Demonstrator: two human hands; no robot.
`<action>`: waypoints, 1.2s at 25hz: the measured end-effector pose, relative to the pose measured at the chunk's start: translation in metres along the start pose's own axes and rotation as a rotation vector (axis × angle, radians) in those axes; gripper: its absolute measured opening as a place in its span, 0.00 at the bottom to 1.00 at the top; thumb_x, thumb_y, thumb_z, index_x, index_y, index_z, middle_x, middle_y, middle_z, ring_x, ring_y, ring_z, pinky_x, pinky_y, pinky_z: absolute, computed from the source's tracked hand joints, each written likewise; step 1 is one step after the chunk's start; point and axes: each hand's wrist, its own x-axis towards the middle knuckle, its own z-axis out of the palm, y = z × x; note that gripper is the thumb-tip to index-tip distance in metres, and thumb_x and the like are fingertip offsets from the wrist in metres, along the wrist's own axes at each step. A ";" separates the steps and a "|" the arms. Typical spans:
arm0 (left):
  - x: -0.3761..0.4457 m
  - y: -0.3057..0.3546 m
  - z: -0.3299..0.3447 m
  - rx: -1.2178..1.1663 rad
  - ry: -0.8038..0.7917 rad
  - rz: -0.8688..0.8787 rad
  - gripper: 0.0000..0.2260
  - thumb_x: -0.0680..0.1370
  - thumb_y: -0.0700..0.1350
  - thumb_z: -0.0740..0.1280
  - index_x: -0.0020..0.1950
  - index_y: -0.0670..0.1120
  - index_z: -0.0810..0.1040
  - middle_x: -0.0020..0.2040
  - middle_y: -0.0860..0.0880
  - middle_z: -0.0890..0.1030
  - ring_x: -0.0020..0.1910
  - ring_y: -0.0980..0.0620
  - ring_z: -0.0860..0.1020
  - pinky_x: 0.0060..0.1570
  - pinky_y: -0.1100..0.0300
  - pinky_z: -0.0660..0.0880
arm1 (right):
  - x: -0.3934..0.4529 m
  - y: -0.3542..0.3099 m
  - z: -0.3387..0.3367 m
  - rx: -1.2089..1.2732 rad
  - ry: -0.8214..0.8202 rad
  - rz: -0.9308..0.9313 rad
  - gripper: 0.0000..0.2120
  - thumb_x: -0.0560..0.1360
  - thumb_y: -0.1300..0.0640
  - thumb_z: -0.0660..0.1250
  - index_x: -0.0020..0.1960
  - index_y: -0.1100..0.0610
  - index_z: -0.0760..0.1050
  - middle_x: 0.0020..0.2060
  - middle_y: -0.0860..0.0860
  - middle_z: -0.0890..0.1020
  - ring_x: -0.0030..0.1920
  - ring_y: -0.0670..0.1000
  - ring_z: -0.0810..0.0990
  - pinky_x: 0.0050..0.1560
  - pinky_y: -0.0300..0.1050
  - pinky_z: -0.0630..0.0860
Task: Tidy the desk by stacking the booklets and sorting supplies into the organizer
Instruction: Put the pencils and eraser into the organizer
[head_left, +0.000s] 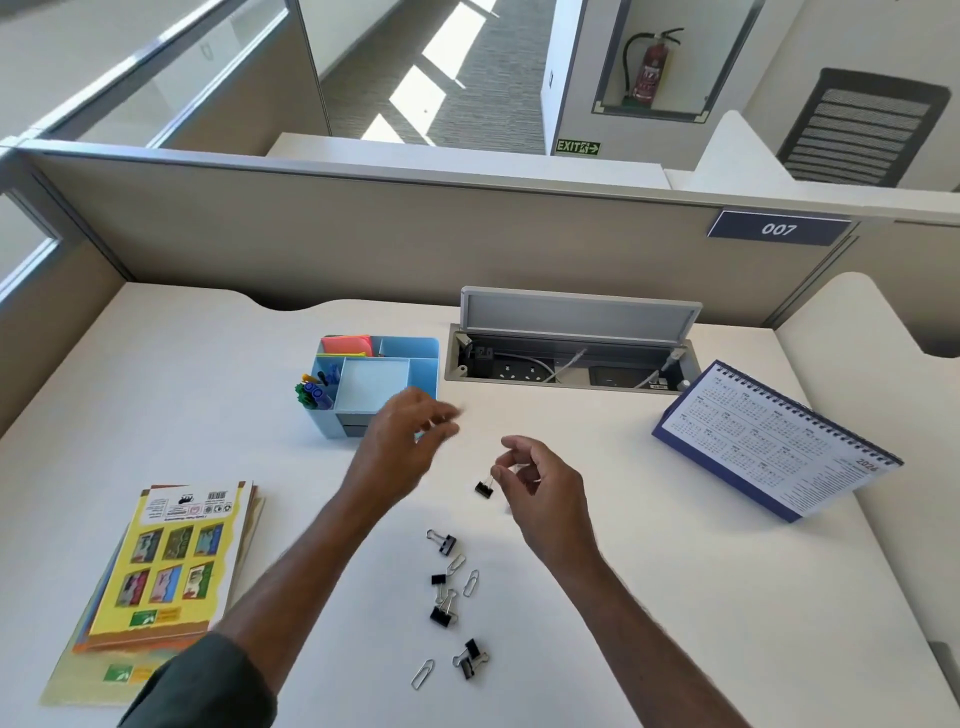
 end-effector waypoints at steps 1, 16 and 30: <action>0.008 -0.005 -0.004 -0.032 0.071 -0.033 0.11 0.77 0.41 0.74 0.59 0.45 0.84 0.46 0.50 0.80 0.44 0.51 0.79 0.46 0.51 0.79 | -0.003 0.010 0.001 -0.016 -0.006 0.018 0.12 0.76 0.61 0.71 0.59 0.54 0.78 0.43 0.44 0.83 0.36 0.45 0.80 0.38 0.40 0.79; 0.125 -0.075 -0.032 0.441 0.308 -0.197 0.05 0.82 0.43 0.64 0.52 0.45 0.80 0.45 0.42 0.85 0.44 0.35 0.80 0.39 0.50 0.71 | -0.019 0.103 0.019 -0.450 0.072 0.472 0.12 0.73 0.45 0.69 0.52 0.51 0.76 0.40 0.46 0.81 0.44 0.51 0.80 0.40 0.42 0.71; 0.119 -0.113 -0.010 0.783 0.044 -0.131 0.08 0.80 0.42 0.69 0.56 0.44 0.86 0.64 0.42 0.81 0.63 0.40 0.73 0.59 0.44 0.69 | -0.006 0.105 0.032 -0.596 0.031 0.465 0.16 0.74 0.42 0.67 0.51 0.54 0.73 0.47 0.49 0.79 0.50 0.53 0.79 0.41 0.44 0.67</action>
